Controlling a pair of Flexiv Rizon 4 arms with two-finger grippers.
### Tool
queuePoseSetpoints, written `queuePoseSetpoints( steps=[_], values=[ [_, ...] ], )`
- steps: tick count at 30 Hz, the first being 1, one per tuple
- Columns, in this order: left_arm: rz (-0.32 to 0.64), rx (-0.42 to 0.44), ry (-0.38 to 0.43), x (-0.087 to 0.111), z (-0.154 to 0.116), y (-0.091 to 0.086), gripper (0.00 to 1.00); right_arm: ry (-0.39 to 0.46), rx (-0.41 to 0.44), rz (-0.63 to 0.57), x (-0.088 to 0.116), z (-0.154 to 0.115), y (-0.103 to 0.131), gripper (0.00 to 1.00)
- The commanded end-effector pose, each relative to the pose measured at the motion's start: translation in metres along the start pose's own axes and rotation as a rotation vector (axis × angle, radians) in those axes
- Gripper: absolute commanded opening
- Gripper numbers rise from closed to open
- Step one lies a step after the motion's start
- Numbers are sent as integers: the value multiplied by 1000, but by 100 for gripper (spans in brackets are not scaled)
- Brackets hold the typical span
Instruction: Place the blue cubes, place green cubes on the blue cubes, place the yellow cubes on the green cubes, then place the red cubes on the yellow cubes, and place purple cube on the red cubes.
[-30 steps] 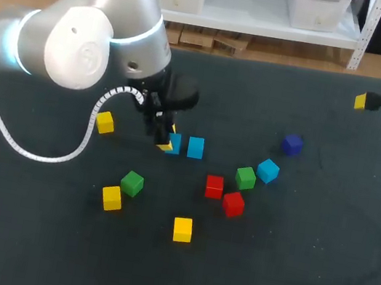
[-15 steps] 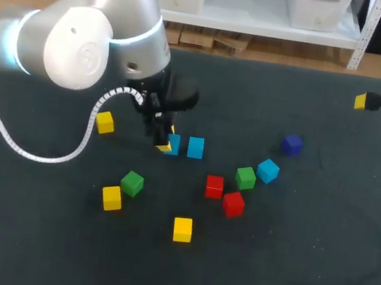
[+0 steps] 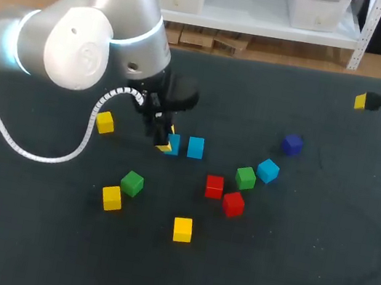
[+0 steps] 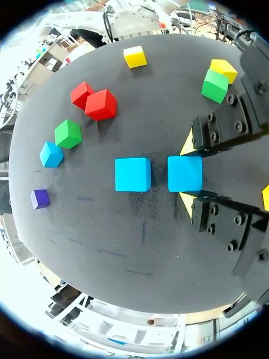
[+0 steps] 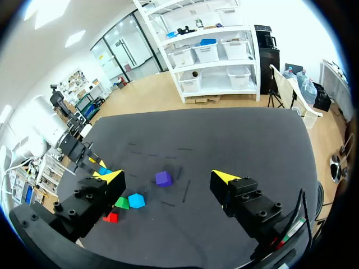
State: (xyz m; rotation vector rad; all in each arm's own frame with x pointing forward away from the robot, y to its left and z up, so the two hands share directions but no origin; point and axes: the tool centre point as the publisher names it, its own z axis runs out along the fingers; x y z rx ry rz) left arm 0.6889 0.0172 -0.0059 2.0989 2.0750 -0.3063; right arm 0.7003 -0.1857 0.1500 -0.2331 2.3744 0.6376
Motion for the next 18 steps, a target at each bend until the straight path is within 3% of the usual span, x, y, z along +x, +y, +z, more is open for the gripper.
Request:
queuePoseSetpoints(
  steps=[1, 10, 13, 14, 18],
  values=[
    [1, 0, 1, 0, -1, -1, 32, -1, 3, 1, 0, 0, 1, 100],
    [-5, 0, 4, 0, 0, -1, 43, -1, 3, 1, 0, 0, 1, 100],
    [-6, 0, 5, 0, 0, -2, 53, -1, 3, 1, 0, 0, 1, 100],
    [-7, -1, 7, 0, 0, -2, 59, -1, 3, 1, 0, 0, 1, 100],
    [-20, -4, 5, 0, -4, -2, 100, -1, 3, 1, 0, 0, 1, 100]
  ],
)
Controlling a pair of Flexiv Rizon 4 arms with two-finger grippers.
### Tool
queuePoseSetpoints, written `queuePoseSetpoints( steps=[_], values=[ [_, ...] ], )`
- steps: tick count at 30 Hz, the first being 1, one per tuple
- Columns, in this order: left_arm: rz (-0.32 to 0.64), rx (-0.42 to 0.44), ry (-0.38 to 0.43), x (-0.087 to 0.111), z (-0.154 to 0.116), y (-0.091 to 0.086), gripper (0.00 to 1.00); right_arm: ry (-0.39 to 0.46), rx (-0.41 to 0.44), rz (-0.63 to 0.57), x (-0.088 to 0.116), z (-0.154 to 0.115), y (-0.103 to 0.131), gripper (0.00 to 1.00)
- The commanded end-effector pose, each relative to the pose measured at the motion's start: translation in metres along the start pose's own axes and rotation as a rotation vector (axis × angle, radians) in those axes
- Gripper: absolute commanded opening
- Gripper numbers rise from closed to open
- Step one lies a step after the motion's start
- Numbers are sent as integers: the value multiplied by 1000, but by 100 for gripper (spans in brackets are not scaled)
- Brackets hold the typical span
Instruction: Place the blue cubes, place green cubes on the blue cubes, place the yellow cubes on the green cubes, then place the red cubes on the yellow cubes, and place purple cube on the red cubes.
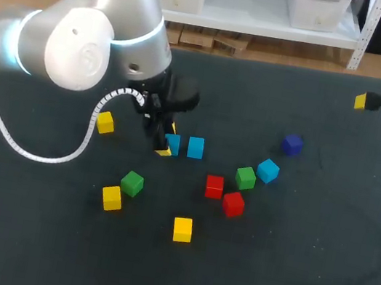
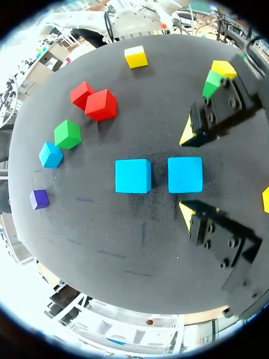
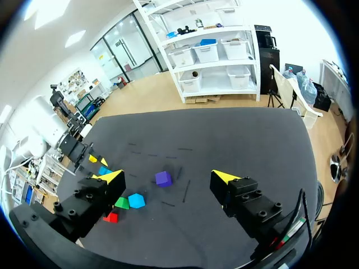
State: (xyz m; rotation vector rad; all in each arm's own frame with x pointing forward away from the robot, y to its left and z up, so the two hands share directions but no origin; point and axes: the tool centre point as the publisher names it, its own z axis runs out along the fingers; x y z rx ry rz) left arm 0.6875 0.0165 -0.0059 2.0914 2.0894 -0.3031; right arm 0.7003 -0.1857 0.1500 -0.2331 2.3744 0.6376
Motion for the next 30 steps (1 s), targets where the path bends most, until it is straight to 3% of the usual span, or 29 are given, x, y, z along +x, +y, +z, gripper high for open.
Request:
queuePoseSetpoints(
  steps=[1, 13, 16, 19, 22, 30],
  values=[
    [-25, -4, -9, 1, -7, 0, 100, -1, 3, 1, 0, 0, 1, 100],
    [-226, -58, -155, 3, -73, 8, 100, -1, 3, 1, 0, 0, 1, 100],
    [-218, -54, -194, 5, -83, 5, 100, -1, 3, 1, 0, 0, 1, 100],
    [-116, -25, -183, 8, -89, -3, 100, -1, 3, 1, 0, 0, 1, 100],
    [-79, -16, -163, 18, -93, -5, 100, -1, 3, 1, 0, 0, 1, 100],
    [-109, -11, -189, 51, -104, -4, 100, -1, 3, 1, 0, 0, 1, 100]
  ],
)
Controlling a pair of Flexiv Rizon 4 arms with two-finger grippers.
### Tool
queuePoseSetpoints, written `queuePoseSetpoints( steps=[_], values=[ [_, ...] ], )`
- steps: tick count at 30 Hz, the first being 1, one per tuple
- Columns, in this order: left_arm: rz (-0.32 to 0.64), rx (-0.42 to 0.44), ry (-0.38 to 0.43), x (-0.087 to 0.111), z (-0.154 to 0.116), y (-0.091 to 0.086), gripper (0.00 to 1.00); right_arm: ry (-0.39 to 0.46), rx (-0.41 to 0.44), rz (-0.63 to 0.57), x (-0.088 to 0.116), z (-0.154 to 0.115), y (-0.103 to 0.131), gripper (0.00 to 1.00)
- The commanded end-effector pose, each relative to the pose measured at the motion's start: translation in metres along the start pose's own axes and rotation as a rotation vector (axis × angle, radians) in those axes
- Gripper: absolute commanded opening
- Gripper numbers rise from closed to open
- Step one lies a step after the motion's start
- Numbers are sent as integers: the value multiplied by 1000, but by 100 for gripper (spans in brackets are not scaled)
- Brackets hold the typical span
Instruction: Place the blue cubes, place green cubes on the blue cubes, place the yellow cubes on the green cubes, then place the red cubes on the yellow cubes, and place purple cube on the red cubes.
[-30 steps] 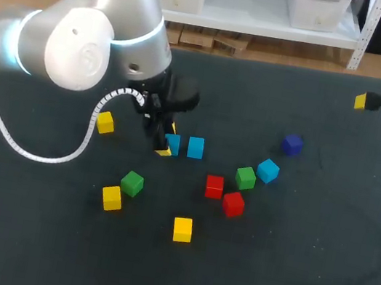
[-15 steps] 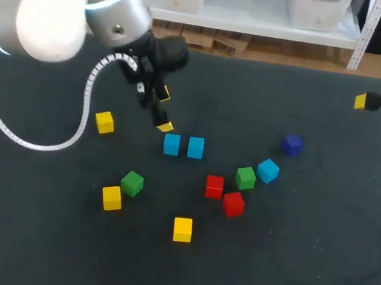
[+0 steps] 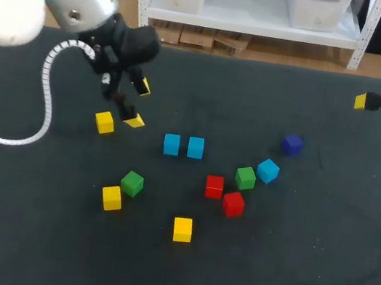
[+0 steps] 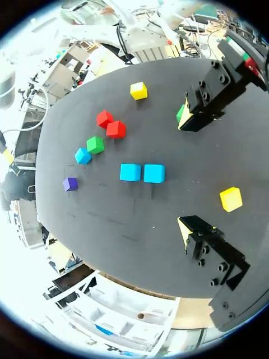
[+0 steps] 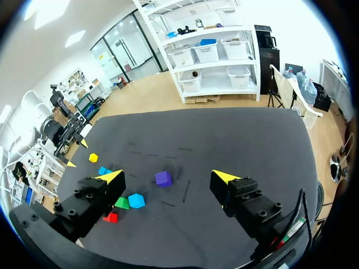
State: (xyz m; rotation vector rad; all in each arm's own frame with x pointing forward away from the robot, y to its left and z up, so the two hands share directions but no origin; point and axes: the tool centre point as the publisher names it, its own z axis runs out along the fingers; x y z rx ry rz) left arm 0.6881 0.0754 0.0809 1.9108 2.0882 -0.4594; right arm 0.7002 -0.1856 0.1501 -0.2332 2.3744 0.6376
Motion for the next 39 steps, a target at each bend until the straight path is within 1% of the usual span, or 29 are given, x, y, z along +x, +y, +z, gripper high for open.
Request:
queuePoseSetpoints(
  steps=[1, 4, 6, 10, 13, 30, 32, 33, 36, 37, 39],
  values=[
    [-40, -22, -45, 20, -9, 0, 100, -1, 3, 1, 0, 0, 1, 100],
    [-85, -34, -93, 31, -15, 4, 100, -1, 3, 1, 0, 0, 1, 100],
    [-86, -35, -113, 34, -19, 4, 100, -1, 3, 1, 0, 0, 1, 100],
    [-74, -58, -98, 37, -21, 5, 100, -1, 3, 1, 0, 0, 1, 100],
    [-70, -76, -75, 33, -25, 4, 100, -1, 3, 1, 0, 0, 1, 100],
    [-70, -76, -75, 33, -25, 4, 100, -1, 3, 1, 0, 0, 1, 100],
    [-70, -76, -75, 33, -25, 4, 100, 21, -53, -116, -3, 1, 11, 100],
    [-70, -76, -75, 33, -25, 4, 100, 30, -57, -169, -5, 1, 15, 100],
    [-70, -76, -75, 33, -25, 4, 100, 46, -111, -354, -12, 1, 31, 100],
    [-70, -76, -75, 33, -25, 4, 100, 53, -147, -445, -15, 2, 38, 100],
    [-70, -76, -75, 33, -25, 4, 100, 82, -182, -532, -19, 2, 49, 100]
  ],
)
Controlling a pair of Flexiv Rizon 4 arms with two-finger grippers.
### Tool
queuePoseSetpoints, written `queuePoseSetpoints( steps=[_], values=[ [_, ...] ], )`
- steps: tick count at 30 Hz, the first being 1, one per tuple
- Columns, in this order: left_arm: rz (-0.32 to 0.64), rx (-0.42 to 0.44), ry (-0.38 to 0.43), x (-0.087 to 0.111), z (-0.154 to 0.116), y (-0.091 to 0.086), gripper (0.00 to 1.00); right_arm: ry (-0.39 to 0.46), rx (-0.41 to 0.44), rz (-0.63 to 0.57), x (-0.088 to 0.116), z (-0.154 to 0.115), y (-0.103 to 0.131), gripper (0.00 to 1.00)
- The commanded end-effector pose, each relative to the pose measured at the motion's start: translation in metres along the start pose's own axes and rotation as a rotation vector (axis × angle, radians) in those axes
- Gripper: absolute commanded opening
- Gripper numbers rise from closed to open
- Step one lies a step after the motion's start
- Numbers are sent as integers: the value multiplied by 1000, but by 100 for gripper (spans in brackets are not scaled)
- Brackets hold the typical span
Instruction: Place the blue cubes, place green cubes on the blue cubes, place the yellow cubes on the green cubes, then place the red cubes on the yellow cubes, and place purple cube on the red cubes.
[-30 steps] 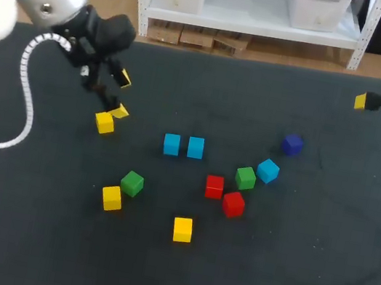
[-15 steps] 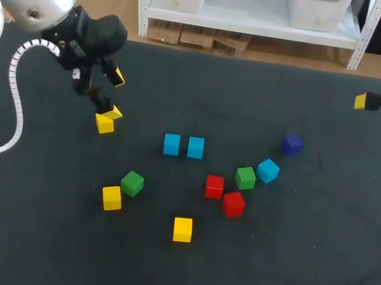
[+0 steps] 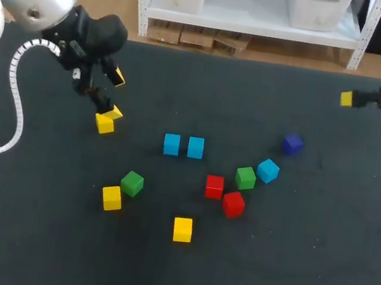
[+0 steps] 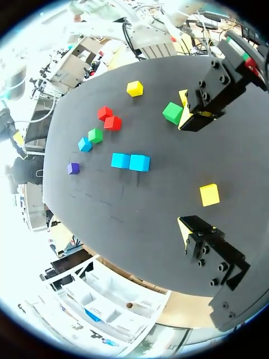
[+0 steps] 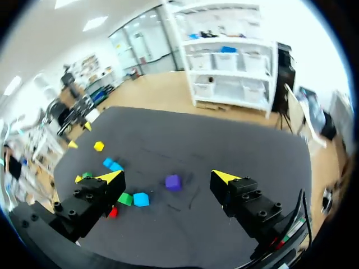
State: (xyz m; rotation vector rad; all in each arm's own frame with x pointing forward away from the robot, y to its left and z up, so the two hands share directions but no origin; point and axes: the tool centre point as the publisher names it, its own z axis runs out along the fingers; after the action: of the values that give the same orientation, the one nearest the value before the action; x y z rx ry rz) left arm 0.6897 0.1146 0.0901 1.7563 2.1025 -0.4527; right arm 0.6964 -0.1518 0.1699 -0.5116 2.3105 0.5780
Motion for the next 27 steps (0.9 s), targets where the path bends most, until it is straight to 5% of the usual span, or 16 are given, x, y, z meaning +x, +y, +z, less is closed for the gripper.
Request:
queuePoseSetpoints(
  steps=[1, 10, 27],
  values=[
    [2, -1, -3, 1, 0, 0, 100, 77, -165, -380, -14, 2, 13, 100],
    [2, -1, -3, 1, 0, 0, 100, 222, -318, -699, -15, 12, 44, 100],
    [2, -1, -3, 1, 0, 0, 100, 221, -365, -652, -9, 15, 49, 100]
  ],
)
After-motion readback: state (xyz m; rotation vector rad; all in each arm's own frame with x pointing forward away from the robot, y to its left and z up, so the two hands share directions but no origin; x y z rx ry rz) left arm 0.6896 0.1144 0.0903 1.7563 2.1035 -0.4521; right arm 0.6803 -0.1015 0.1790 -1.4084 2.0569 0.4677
